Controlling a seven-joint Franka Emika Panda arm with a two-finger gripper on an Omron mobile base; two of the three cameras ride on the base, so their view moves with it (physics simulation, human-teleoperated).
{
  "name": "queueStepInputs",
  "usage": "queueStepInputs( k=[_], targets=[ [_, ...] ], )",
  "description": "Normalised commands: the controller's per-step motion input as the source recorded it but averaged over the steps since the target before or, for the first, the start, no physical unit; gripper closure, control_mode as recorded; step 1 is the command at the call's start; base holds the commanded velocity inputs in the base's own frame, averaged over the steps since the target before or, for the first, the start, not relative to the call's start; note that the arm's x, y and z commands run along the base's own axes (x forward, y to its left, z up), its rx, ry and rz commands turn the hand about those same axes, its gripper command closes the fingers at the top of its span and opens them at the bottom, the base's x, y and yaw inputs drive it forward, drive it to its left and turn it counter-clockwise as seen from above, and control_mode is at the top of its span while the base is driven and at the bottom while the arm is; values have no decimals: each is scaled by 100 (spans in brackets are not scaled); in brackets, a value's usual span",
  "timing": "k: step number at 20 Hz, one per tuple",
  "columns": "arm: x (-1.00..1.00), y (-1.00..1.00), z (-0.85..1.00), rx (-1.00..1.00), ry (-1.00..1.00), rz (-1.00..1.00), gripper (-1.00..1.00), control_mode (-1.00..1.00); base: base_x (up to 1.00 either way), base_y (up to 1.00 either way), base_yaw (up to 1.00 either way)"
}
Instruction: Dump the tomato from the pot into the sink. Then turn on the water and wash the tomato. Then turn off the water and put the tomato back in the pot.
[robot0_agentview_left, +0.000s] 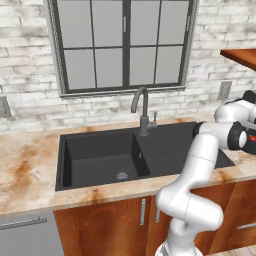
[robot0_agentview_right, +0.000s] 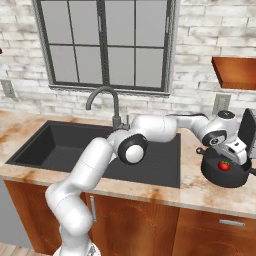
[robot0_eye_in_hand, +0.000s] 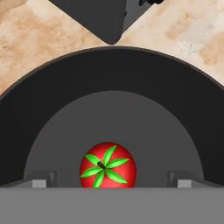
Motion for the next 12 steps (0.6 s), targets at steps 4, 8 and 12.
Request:
queueStepInputs(
  k=[4,8,12],
  targets=[
    [0,0,-9,0,5,0,-100,-100,0,0,0],
    [0,0,-13,0,3,0,-100,-100,0,0,0],
    [0,0,-16,0,0,0,-100,-100,0,0,0]
  ],
)
